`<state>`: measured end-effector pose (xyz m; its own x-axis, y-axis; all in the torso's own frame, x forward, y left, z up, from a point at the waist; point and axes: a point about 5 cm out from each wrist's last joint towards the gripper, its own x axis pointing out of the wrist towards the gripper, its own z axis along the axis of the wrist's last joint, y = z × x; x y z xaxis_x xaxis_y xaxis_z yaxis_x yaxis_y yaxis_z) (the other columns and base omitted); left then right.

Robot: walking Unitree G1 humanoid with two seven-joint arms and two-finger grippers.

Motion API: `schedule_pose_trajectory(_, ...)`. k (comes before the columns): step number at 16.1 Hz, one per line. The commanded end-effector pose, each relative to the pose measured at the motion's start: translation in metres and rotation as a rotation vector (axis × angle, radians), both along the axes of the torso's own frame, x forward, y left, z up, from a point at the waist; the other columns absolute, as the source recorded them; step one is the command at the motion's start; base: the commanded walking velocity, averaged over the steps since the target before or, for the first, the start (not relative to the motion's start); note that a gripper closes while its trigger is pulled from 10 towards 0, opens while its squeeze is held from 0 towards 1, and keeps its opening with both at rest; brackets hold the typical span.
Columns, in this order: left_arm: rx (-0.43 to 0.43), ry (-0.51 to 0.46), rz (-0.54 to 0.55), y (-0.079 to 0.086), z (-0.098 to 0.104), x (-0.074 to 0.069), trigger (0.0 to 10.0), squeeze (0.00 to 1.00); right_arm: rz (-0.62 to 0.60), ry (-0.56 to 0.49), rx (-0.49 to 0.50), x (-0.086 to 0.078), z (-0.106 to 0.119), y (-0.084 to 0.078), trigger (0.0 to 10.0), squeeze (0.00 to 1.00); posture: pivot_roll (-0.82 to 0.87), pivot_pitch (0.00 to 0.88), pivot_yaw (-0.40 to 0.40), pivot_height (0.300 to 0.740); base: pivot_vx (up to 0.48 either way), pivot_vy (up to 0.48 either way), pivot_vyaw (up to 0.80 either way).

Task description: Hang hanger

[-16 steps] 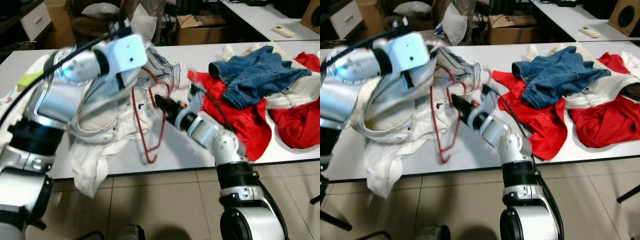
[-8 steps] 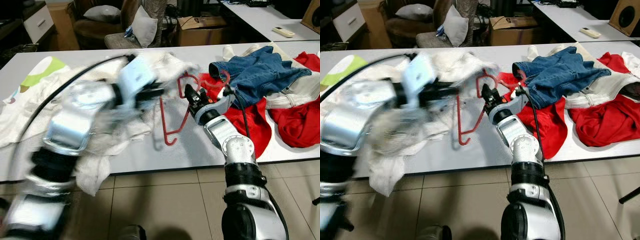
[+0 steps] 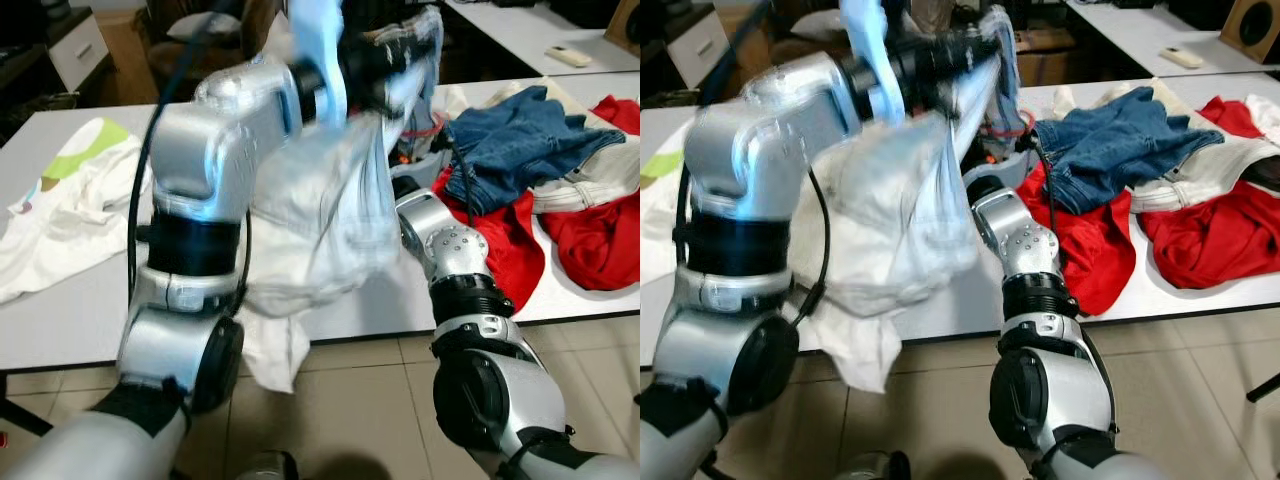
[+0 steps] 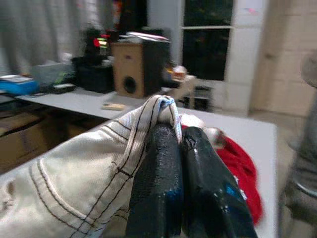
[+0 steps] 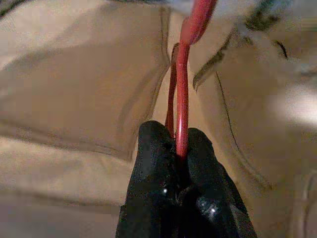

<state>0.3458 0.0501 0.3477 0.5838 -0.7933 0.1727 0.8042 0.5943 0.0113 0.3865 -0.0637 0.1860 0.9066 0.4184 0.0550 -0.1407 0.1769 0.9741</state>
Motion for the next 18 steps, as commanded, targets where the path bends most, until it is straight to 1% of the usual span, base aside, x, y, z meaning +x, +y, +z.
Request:
schedule_pose_trajectory(1, -0.032, -0.021, 0.057, 0.007, 0.008, 0.005, 8.7, 0.00, 0.147, -0.006, 0.056, -0.010, 0.014, 0.052, 10.0, 0.00, 0.01, 0.000, 0.120, 0.740, 0.000, 0.000, 0.00)
schedule_pose_trajectory(2, -0.032, -0.040, 0.123, 0.014, 0.011, 0.011, 8.7, 0.00, 0.210, -0.007, -0.061, -0.015, 0.004, 0.060, 10.0, 0.00, 0.01, 0.000, 0.121, 0.740, 0.000, 0.000, 0.00)
schedule_pose_trajectory(3, 0.044, -0.113, 0.209, 0.025, 0.012, 0.017, 9.2, 0.00, 0.285, -0.030, -0.248, -0.025, -0.012, 0.066, 10.0, 0.00, 0.01, 0.000, 0.121, 0.740, 0.000, 0.000, 0.00)
schedule_pose_trajectory(4, 0.041, -0.114, 0.249, 0.035, 0.016, 0.021, 9.6, 0.00, 0.326, 0.005, -0.293, -0.033, -0.029, 0.061, 10.0, 0.00, 0.01, 0.000, 0.122, 0.740, 0.000, 0.000, 0.00)
schedule_pose_trajectory(5, 0.025, -0.105, 0.258, 0.038, 0.018, 0.022, 9.6, 0.00, 0.336, 0.027, -0.295, -0.035, -0.036, 0.058, 10.0, 0.00, 0.01, 0.000, 0.122, 0.740, 0.000, 0.000, 0.00)
schedule_pose_trajectory(6, 0.006, -0.119, 0.281, 0.045, 0.025, 0.023, 9.8, 0.00, 0.341, 0.095, -0.306, -0.041, -0.053, 0.046, 10.0, 0.00, 0.00, 0.000, 0.122, 0.740, 0.000, 0.000, 0.00)
schedule_pose_trajectory(7, -0.010, -0.134, 0.304, 0.049, 0.030, 0.025, 9.9, 0.00, 0.335, 0.133, -0.316, -0.043, -0.063, 0.037, 10.0, 0.00, 0.00, 0.000, 0.122, 0.740, 0.000, 0.000, 0.00)
schedule_pose_trajectory(8, -0.042, -0.162, 0.350, 0.058, 0.039, 0.028, 10.0, 0.00, 0.320, 0.188, -0.333, -0.048, -0.078, 0.021, 10.0, 0.00, -0.01, 0.000, 0.119, 0.740, 0.000, 0.000, 0.00)
schedule_pose_trajectory(9, -0.053, -0.190, 0.392, 0.067, 0.046, 0.031, 10.0, 0.00, 0.311, 0.215, -0.349, -0.052, -0.086, 0.009, 10.0, 0.00, -0.01, 0.000, 0.117, 0.740, 0.000, 0.000, 0.00)
schedule_pose_trajectory(11, -0.038, -0.231, 0.508, 0.092, 0.056, 0.038, 10.0, 0.00, 0.283, 0.214, -0.371, -0.062, -0.085, -0.020, 10.0, 0.00, -0.02, 0.000, 0.112, 0.740, 0.000, 0.000, 0.00)
schedule_pose_trajectory(13, 0.012, -0.272, 0.599, 0.110, 0.057, 0.042, 10.0, 0.00, 0.259, 0.167, -0.407, -0.070, -0.072, -0.039, 10.0, 0.00, -0.02, 0.000, 0.110, 0.740, 0.000, 0.000, 0.00)
schedule_pose_trajectory(14, 0.012, -0.272, 0.599, 0.110, 0.057, 0.042, 10.0, 0.00, 0.259, 0.167, -0.407, -0.070, -0.072, -0.039, 10.0, 0.00, -0.02, 0.000, 0.110, 0.740, 0.000, 0.000, 0.00)
schedule_pose_trajectory(16, 0.067, -0.291, 0.667, 0.127, 0.053, 0.046, 10.0, 0.00, 0.217, 0.095, -0.446, -0.078, -0.052, -0.057, 10.0, 0.00, -0.02, 0.000, 0.108, 0.740, 0.000, 0.000, 0.00)
schedule_pose_trajectory(17, 0.093, -0.298, 0.696, 0.135, 0.050, 0.048, 10.0, 0.00, 0.213, 0.076, -0.463, -0.082, -0.046, -0.062, 10.0, 0.00, -0.03, 0.000, 0.110, 0.740, 0.000, 0.000, 0.00)
schedule_pose_trajectory(18, 0.098, -0.301, 0.725, 0.145, 0.051, 0.049, 10.0, 0.00, 0.214, 0.074, -0.482, -0.086, -0.044, -0.067, 10.0, 0.00, -0.04, 0.000, 0.111, 0.740, 0.000, 0.000, 0.00)
